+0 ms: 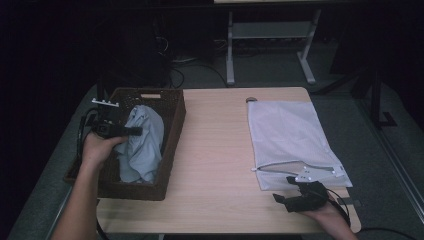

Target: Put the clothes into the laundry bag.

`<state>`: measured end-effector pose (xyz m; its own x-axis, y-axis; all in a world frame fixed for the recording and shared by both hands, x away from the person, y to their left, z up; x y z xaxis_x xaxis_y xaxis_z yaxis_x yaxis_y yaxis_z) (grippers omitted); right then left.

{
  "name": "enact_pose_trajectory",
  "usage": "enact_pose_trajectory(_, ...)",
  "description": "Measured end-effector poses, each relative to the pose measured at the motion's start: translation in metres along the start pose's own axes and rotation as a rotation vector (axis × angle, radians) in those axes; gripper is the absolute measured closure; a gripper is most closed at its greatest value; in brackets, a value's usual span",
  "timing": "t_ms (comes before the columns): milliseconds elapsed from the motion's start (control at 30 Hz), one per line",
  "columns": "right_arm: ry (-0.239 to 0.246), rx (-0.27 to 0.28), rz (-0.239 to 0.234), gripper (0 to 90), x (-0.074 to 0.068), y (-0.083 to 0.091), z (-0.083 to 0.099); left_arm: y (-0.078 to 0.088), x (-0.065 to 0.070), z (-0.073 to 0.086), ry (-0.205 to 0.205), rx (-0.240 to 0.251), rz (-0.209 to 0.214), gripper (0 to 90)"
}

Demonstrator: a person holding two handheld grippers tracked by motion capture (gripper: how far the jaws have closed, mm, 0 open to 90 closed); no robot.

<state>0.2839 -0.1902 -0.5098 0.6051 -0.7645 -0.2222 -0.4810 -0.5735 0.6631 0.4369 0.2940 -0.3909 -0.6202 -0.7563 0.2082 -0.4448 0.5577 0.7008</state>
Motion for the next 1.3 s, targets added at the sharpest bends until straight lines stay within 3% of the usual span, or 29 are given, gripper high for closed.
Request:
enact_pose_trajectory(267,-0.003,0.003,0.002,18.6,0.0,0.0,0.0,0.022,0.026,-0.032,-0.067,0.079,0.029,71.4)
enact_pose_trajectory(500,-0.003,0.004,0.004,18.6,0.001,0.001,0.0,0.035,0.043,-0.056,-0.123,0.107,0.026,71.4)
enact_pose_trajectory(733,-0.002,0.007,0.004,18.6,0.001,0.001,-0.001,0.056,0.066,-0.087,-0.176,0.172,0.042,71.4)
enact_pose_trajectory(900,-0.003,0.007,0.004,18.6,0.001,0.001,-0.001,0.07,0.097,-0.112,-0.241,0.239,0.081,71.5)
enact_pose_trajectory(1000,-0.003,0.008,0.004,18.6,0.001,0.001,-0.001,0.071,0.114,-0.121,-0.274,0.258,0.108,71.5)
enact_pose_trajectory(1033,-0.003,0.008,0.004,18.6,0.001,0.001,-0.001,0.071,0.114,-0.121,-0.274,0.258,0.108,71.5)
enact_pose_trajectory(1100,-0.003,0.009,0.004,18.6,0.002,0.001,-0.001,0.067,0.132,-0.127,-0.295,0.277,0.154,71.4)
enact_pose_trajectory(1167,-0.002,0.009,0.005,18.6,0.002,0.001,-0.001,0.065,0.138,-0.128,-0.304,0.277,0.168,71.4)
enact_pose_trajectory(1200,-0.002,0.009,0.005,18.6,0.002,0.002,-0.001,0.059,0.148,-0.129,-0.322,0.269,0.19,71.4)
enact_pose_trajectory(1233,-0.003,0.009,0.005,18.6,0.002,0.002,-0.001,0.059,0.148,-0.129,-0.322,0.269,0.19,71.4)
enact_pose_trajectory(1300,-0.005,0.01,0.005,18.6,0.002,0.002,-0.001,0.046,0.162,-0.127,-0.345,0.247,0.219,71.4)
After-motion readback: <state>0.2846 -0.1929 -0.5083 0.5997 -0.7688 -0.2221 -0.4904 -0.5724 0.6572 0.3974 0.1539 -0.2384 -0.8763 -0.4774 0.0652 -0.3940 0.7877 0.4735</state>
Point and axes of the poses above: each handheld gripper's, and its own axes: y roughly backward along the jaws, z roughly out of its underside, x roughly to its right, the point moved 8 cm from there along -y, roughly forward along the jaws, and after that the axes turned 9 degrees about -y, right-handed, at the moved point
